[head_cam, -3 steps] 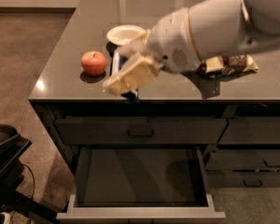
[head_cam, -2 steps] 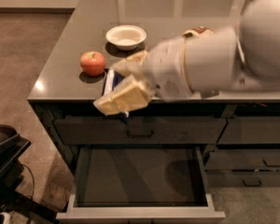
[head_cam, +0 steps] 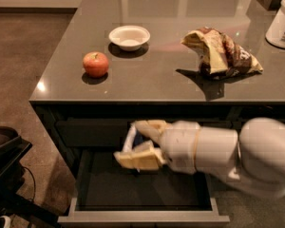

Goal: Place rxbar blueberry into middle drawer

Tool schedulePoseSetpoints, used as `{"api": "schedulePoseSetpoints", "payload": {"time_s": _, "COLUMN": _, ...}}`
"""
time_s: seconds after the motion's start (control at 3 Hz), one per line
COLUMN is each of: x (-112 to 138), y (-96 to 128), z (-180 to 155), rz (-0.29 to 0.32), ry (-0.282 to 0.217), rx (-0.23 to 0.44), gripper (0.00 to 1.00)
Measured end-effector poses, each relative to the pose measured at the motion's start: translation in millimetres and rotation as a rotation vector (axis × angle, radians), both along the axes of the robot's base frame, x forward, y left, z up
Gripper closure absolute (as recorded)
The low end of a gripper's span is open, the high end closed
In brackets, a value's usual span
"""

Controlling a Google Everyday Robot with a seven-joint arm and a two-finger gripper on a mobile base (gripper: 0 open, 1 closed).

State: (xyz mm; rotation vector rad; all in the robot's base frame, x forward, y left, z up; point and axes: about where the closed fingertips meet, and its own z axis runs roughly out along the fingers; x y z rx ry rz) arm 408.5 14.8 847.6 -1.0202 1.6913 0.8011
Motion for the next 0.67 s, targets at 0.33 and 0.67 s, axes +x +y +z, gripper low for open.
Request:
{"api": "schedulePoseSetpoints", "payload": {"time_s": 0.33, "x": -8.8, "y": -3.0, "z": -21.4, "rz": 0.001, "ry": 0.032, "rx": -0.002, "gripper": 1.0}}
{"api": "schedulePoseSetpoints", "payload": {"time_s": 0.67, "x": -7.8, "y": -3.1, "z": -19.4, "rz": 0.0, "ry": 0.028, "rx": -0.003, "gripper": 1.0}}
